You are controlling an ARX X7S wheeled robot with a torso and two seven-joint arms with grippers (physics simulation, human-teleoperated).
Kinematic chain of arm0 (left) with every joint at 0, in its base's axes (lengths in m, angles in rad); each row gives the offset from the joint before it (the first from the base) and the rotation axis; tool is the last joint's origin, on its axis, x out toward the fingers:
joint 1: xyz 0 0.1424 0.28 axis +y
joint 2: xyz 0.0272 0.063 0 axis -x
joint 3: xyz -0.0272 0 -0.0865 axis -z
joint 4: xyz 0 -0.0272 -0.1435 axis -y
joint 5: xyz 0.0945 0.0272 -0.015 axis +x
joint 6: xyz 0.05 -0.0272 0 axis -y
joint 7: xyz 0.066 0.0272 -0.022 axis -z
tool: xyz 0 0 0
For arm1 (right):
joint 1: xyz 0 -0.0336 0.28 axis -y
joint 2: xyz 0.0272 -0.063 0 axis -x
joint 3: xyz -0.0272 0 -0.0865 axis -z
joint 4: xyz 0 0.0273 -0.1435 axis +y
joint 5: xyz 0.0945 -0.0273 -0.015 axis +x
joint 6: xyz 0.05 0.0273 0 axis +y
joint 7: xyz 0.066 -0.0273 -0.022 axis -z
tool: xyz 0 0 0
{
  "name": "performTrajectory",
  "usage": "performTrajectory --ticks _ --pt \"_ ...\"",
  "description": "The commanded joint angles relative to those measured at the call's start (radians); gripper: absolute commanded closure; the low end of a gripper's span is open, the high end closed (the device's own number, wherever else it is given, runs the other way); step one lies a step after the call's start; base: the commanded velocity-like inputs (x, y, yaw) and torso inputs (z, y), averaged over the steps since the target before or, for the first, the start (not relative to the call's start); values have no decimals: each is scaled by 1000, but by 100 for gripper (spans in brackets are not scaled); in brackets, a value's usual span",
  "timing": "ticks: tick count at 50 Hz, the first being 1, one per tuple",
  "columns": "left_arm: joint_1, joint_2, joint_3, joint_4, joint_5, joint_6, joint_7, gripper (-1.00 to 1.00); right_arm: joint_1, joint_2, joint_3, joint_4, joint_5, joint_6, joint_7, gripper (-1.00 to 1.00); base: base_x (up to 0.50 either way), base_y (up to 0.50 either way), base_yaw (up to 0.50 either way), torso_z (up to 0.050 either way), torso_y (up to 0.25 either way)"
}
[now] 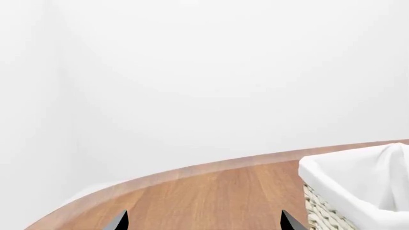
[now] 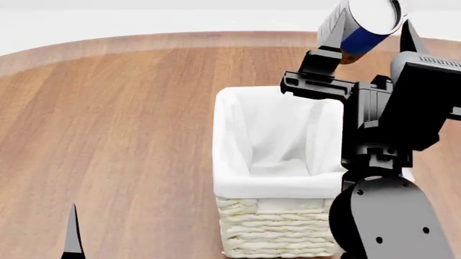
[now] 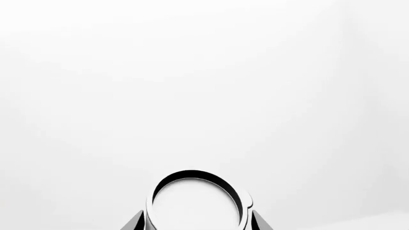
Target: Pick up the alphabet soup and put it in the basket.
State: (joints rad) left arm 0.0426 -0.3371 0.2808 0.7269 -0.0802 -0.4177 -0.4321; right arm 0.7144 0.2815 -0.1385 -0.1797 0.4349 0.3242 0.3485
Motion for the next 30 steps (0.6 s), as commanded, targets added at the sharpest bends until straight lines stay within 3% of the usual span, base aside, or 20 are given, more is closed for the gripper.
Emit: performTrajectory --ticks 1,16,30 --pt "-2 -3 -1 5 -5 -5 -4 -100 164 -57 -67 232 -92 -20 -39 100 0 0 0 0 0" --pt "-1 -4 6 -9 -6 11 -7 -100 276 -104 -112 504 -153 -78 -46 100 0 0 0 0 1" --pt "0 -9 3 -5 -12 10 -12 -100 483 -184 -136 970 -195 -226 -86 100 0 0 0 0 1"
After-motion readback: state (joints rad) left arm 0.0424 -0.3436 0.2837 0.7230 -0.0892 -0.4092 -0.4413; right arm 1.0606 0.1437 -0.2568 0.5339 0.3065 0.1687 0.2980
